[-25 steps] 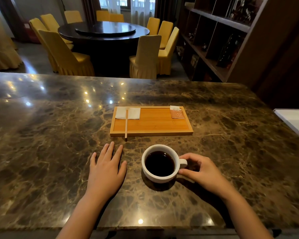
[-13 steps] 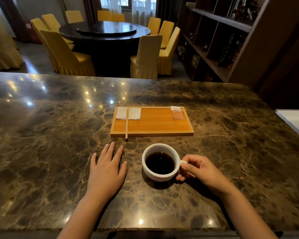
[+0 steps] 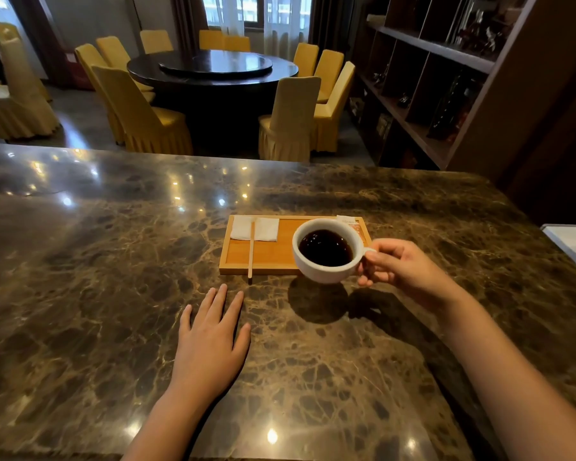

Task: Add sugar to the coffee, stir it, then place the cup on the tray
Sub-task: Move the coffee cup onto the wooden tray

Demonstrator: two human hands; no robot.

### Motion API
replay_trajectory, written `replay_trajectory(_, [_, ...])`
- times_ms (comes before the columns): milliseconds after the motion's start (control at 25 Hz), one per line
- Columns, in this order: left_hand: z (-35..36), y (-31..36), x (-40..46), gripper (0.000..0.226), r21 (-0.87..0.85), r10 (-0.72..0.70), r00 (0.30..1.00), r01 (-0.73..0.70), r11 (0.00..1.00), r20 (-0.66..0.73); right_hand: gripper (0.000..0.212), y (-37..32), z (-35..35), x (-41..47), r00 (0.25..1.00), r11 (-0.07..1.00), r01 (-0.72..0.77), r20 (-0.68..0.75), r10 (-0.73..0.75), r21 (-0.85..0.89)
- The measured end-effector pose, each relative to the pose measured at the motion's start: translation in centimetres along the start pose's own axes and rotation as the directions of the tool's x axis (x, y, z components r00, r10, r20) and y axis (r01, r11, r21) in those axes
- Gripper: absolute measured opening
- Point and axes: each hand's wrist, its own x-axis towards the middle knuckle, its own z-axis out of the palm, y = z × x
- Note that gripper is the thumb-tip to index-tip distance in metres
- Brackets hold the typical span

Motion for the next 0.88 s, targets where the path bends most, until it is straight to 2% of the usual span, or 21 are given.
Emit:
replay_trajectory(120, [0.0, 0.0, -0.1, 0.065, -0.005, 0.001, 1.000, -0.001, 1.000, -0.010, 0.014, -0.5, -0.9, 2.6, 0.999, 0.999, -0.037, 0.027, 0.036, 0.007])
replay_trajectory(400, [0.1, 0.0, -0.1, 0.061, 0.003, -0.001, 0.999, 0.001, 1.000, -0.039, 0.021, 0.7, -1.8, 7.1, 0.992, 0.996, -0.087, 0.090, 0.088, -0.008])
replay_trajectory(880, [0.3, 0.0, -0.1, 0.057, 0.011, 0.002, 0.998, -0.002, 1.000, -0.055, 0.013, 2.0, -3.1, 9.7, 0.972, 0.979, -0.195, 0.121, 0.201, -0.063])
